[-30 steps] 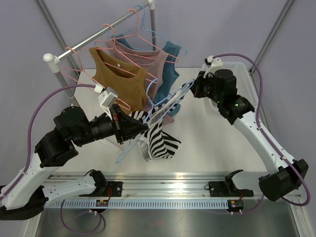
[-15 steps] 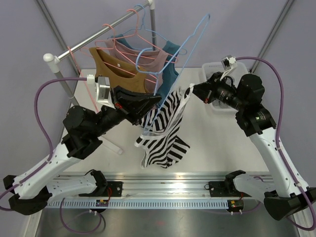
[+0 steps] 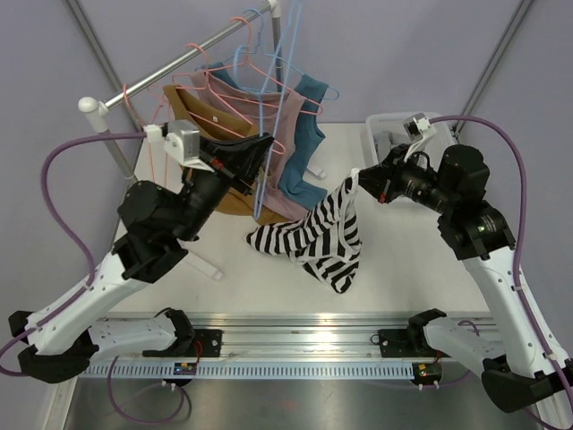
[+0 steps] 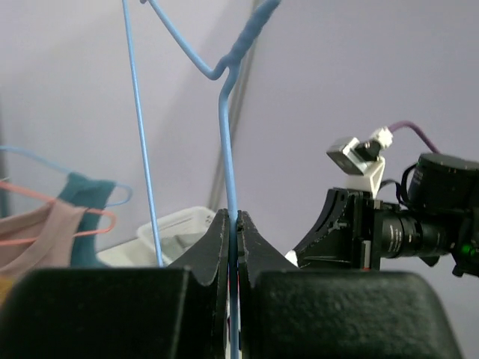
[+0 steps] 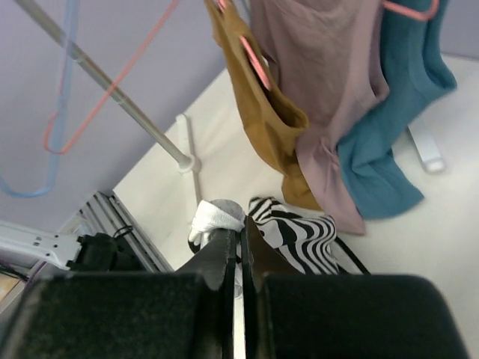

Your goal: Remove the tank top from the hanger

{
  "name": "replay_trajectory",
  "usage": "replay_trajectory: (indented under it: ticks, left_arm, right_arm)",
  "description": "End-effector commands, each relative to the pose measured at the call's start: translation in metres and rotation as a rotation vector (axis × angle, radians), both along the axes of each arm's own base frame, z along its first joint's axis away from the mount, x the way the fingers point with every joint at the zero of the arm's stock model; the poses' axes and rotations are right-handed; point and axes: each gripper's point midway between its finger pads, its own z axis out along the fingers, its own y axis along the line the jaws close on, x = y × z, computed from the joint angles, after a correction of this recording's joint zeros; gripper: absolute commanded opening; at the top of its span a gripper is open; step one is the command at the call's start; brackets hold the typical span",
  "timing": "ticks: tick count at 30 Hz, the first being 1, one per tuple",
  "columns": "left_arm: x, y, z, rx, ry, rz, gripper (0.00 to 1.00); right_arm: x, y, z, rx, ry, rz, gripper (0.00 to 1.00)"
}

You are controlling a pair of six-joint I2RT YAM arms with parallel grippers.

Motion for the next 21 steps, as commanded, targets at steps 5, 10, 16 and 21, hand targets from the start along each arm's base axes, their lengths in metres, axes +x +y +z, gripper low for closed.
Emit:
replay_trajectory:
  ticks: [5, 10, 16, 21]
  left_arm:
    - [0.001, 0.090, -0.042, -0.022, 0.197, 0.296, 0.00]
    - [-0.004, 0.122, -0.070, -0.056, 0.291, 0.379, 0.00]
    - [-0.017, 0.138, -0.077, -0.064, 0.332, 0.358, 0.00]
    - [-0.023, 0.158, -0.090, -0.075, 0.373, 0.404, 0.00]
  right_arm:
    - [0.025, 0.002, -0.117, -0.150, 0.250, -0.167, 0.13]
    - [0.038, -0.005, -0.154, -0.226, 0.312, -0.287, 1.00]
    - [0.055, -0.011, -0.166, -0.281, 0.325, -0.350, 0.99]
    - [0.063, -0.006, -0.174, -0.298, 0.337, -0.347, 0.99]
